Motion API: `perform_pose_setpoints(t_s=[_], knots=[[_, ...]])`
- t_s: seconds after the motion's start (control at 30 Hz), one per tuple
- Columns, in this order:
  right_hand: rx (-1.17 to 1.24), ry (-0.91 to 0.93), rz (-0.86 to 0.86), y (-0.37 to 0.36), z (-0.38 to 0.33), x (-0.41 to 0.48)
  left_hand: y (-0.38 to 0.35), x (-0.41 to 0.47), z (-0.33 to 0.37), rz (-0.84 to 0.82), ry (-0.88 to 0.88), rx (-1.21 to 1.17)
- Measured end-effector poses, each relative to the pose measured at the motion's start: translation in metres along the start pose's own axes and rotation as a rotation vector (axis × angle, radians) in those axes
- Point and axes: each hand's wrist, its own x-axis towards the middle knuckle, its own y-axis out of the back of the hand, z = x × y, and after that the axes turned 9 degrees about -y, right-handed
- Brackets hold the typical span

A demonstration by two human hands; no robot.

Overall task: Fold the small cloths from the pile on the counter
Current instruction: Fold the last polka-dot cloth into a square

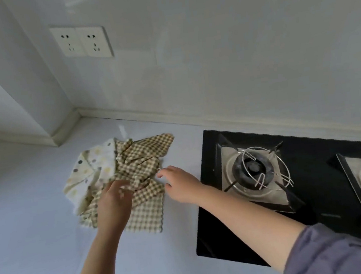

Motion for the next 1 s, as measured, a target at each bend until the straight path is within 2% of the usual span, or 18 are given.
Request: perform_pose_setpoints(t_s=[0.17,0.27,0.47,0.57,0.63,0.73,0.83,0.87,0.93,1.0], knots=[[-0.035,-0.06,-0.062,-0.029,-0.076,0.058,0.024,0.052,-0.084,0.015,0.134,0.029],[-0.085,-0.082,-0.113,-0.039,-0.101,0.08,0.031,0.08,-0.125,0.006,0.321,0.115],[-0.229,-0.232,-0.327,-0.063,-0.103,0.102,0.032,0.106,-0.167,-0.194,0.573,0.121],[-0.244,-0.238,-0.355,-0.063,-0.105,0.099,0.035,0.111,-0.173,-0.21,0.602,0.074],[-0.191,-0.261,-0.356,-0.063,-0.107,0.1,0.041,0.111,-0.167,-0.103,0.552,-0.094],[0.086,-0.31,-0.206,-0.061,-0.11,0.106,0.06,0.116,-0.14,0.033,0.406,-0.418],[0.63,-0.328,0.026,-0.054,-0.119,0.106,0.078,0.121,-0.107,0.016,0.193,-0.536],[0.883,-0.321,0.009,-0.051,-0.124,0.103,0.082,0.118,-0.097,-0.048,0.138,-0.579],[1.334,-0.265,-0.137,-0.045,-0.134,0.095,0.086,0.107,-0.082,-0.247,0.086,-0.675],[1.497,-0.206,-0.252,-0.042,-0.134,0.086,0.087,0.092,-0.07,-0.386,0.135,-0.849]])
